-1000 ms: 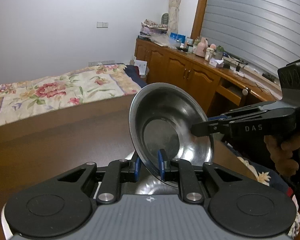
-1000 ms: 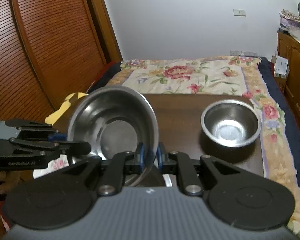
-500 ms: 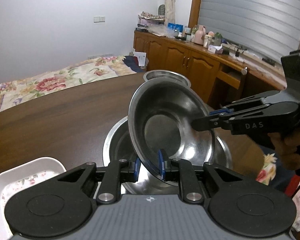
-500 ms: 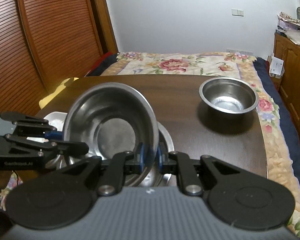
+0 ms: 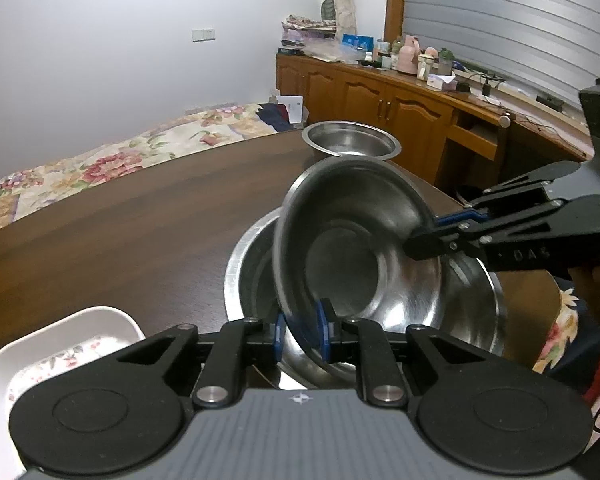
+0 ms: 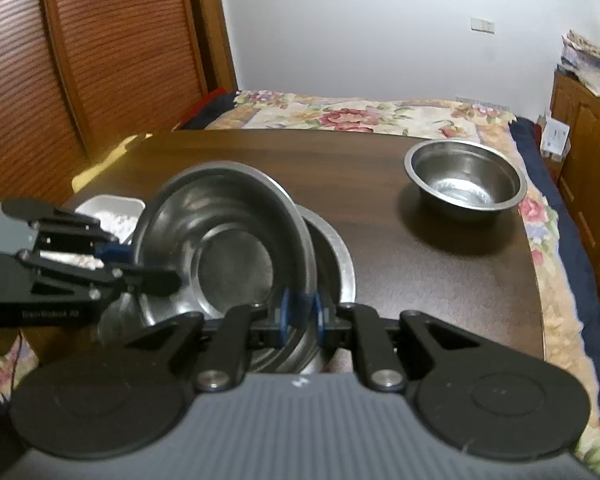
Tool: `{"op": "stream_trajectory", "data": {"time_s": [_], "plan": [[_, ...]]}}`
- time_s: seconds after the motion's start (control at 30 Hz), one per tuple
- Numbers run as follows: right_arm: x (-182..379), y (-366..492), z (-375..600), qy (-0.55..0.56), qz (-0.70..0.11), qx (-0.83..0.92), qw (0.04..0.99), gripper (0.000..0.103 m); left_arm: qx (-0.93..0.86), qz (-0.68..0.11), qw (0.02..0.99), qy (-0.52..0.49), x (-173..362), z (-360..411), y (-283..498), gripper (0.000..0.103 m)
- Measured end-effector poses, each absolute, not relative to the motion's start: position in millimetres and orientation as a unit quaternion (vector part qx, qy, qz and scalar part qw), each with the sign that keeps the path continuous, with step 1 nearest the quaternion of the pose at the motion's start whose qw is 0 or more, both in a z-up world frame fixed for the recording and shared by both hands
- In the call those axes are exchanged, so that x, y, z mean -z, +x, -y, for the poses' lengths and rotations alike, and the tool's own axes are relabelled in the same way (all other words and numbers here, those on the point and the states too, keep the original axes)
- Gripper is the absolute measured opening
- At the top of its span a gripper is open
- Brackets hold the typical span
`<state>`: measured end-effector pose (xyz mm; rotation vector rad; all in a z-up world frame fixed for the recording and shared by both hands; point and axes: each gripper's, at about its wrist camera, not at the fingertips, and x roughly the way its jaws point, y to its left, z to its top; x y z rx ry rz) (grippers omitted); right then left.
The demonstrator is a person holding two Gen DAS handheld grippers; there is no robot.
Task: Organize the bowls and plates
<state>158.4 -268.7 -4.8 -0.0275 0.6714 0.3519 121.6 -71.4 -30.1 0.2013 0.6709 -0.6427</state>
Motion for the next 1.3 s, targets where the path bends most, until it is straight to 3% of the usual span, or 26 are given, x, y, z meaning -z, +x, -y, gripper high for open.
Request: {"op": "stream_trajectory", "data": {"time_s": [0.1,0.83,1.3], "plan": [[5,155,265,-0.044,-0.325,-0.168,0.93,0.011,0.303,-0.321,0.893,0.092,29,70,122,0.017],[4,161,253,-0.085,-0.323,-0.166,0.928,0.012,0.288,-0.299,0.908,0.058,20,62,127,0.017],[-15,161,282,0.008,-0.285,-0.164,0.944,0.013,0.294,-0.272,0.914,0.063,-5,73,142,0.017]]}}
